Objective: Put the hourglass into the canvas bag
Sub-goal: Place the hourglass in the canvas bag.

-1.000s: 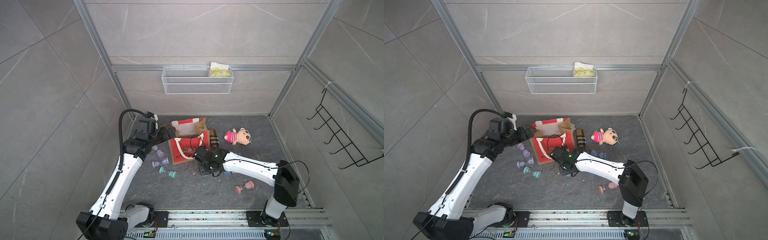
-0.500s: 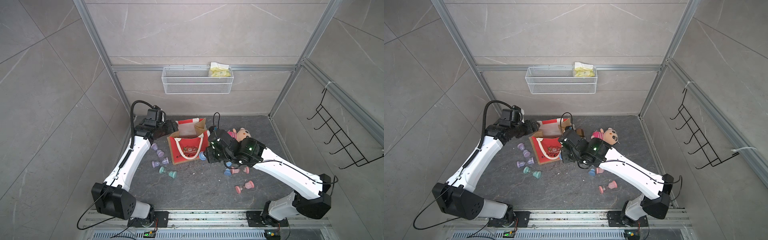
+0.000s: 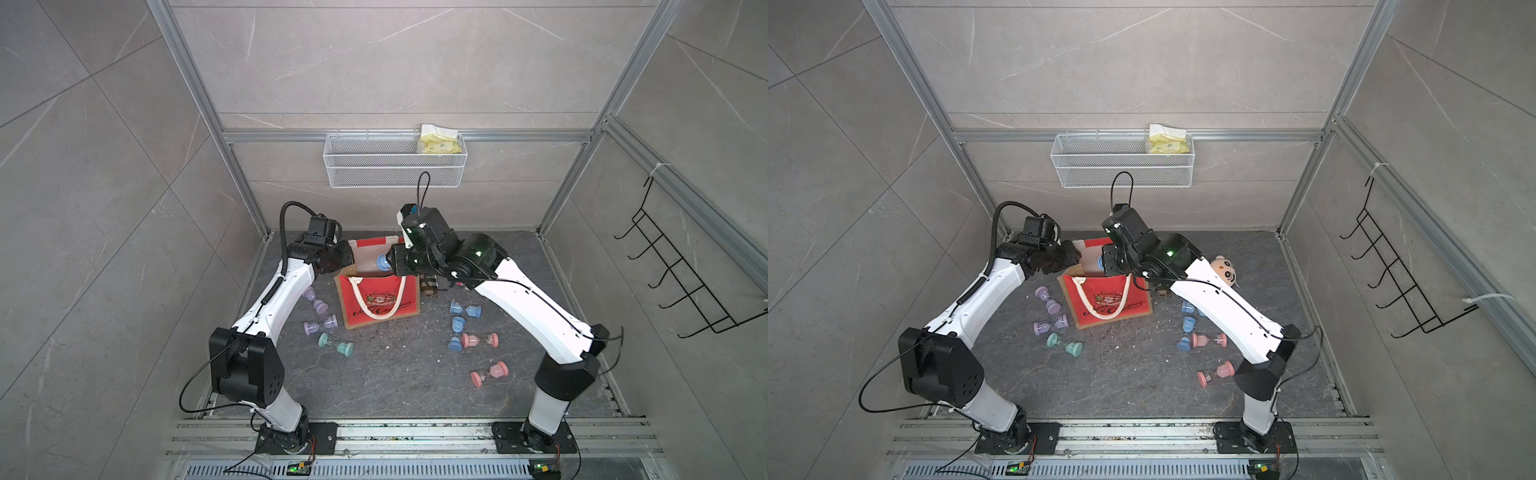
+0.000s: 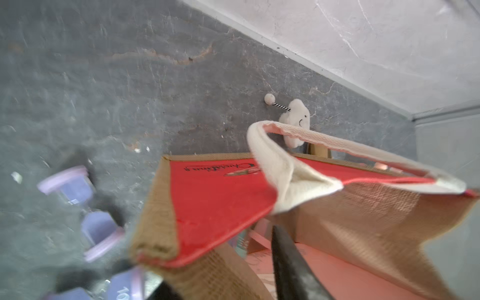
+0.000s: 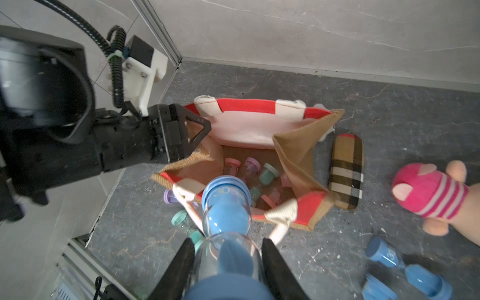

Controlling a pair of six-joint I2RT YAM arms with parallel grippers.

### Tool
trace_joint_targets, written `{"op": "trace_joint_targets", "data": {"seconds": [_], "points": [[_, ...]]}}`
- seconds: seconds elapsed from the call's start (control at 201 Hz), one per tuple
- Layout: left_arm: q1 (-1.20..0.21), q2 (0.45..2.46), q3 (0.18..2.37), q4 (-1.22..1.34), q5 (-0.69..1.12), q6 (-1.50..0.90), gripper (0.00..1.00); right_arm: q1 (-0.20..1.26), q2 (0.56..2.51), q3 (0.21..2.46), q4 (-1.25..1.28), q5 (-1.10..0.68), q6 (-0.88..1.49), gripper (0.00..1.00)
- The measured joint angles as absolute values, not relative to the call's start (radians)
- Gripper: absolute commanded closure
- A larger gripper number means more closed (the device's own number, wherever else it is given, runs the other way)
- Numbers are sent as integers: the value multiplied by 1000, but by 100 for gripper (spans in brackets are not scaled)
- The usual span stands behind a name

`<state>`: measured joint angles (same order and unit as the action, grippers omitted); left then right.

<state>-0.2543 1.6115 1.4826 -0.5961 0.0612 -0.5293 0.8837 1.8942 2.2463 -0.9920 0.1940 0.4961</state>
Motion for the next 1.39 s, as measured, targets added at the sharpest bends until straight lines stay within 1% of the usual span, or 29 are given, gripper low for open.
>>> {"op": "trace_joint_targets", "data": {"seconds": [0.1, 0.169, 0.219, 0.403, 0.513, 0.727, 1.065, 1.215, 1.394], "points": [[-250, 1612, 1482, -593, 60, -526, 89, 878, 2004, 2339, -1005, 199, 487, 90], [-247, 1611, 1480, -585, 63, -520, 94, 876, 2081, 2421, -1026, 204, 477, 90], [-246, 1610, 1473, -575, 65, -516, 100, 876, 2136, 2484, -1042, 205, 474, 90], [-246, 1581, 1437, -545, 91, -515, 100, 876, 2325, 2724, -1118, 194, 466, 91], [-246, 1560, 1422, -540, 112, -514, 100, 875, 2407, 2803, -1161, 194, 466, 91], [-248, 1535, 1405, -535, 137, -515, 100, 875, 2495, 2812, -1202, 195, 468, 90], [-248, 1512, 1381, -524, 142, -516, 100, 867, 2531, 2794, -1188, 194, 478, 86], [-248, 1509, 1373, -520, 142, -519, 100, 862, 2575, 2794, -1176, 191, 479, 75], [-248, 1509, 1368, -510, 142, -523, 100, 862, 2602, 2794, -1177, 177, 484, 55]]}}
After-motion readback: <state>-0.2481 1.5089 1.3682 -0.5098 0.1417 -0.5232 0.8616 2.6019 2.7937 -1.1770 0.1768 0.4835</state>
